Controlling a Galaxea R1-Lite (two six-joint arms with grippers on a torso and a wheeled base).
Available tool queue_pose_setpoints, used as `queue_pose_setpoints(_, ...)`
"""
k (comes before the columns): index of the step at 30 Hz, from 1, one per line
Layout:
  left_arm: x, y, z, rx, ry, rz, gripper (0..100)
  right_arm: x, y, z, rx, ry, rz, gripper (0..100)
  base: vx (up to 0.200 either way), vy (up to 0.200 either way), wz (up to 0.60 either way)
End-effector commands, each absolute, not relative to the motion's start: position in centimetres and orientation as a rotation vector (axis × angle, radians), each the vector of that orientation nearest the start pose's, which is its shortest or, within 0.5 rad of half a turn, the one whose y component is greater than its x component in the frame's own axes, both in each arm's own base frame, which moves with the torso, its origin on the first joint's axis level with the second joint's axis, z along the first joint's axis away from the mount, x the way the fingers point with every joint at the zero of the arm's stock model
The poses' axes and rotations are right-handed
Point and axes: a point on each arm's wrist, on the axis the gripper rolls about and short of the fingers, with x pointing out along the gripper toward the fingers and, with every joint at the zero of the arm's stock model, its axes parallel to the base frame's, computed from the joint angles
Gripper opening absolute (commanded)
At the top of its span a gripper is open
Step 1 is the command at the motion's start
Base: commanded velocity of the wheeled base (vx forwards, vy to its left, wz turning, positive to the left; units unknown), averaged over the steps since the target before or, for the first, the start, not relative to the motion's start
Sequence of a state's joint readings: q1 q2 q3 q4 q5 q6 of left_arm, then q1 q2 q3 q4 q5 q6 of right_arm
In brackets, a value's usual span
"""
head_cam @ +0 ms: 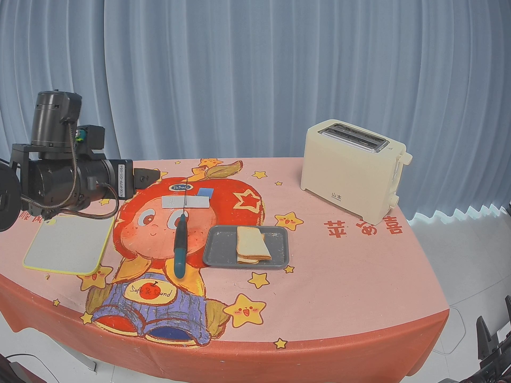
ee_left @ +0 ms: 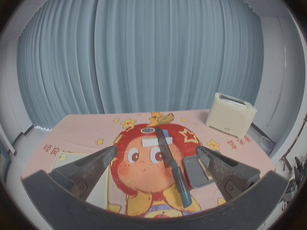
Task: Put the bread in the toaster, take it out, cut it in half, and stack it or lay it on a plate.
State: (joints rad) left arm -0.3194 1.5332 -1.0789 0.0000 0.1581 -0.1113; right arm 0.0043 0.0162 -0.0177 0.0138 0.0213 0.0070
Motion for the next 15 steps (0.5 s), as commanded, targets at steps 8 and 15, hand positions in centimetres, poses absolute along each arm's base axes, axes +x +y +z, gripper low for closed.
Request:
queue_pose_setpoints(8,26.4,-4.4,24.6,-0.028,0.318,-0.084,100,-2.3,0.0,7.5,0.006,0.011,0.026,100,0.000,0.000,0.00)
queue_pose_setpoints(15,24.6,-3.1,24.8,-0.038,0.300,-0.052,100,-2.3,0.0,7.5,0.006,0.011,0.026,100,0.000,0.000,0.00)
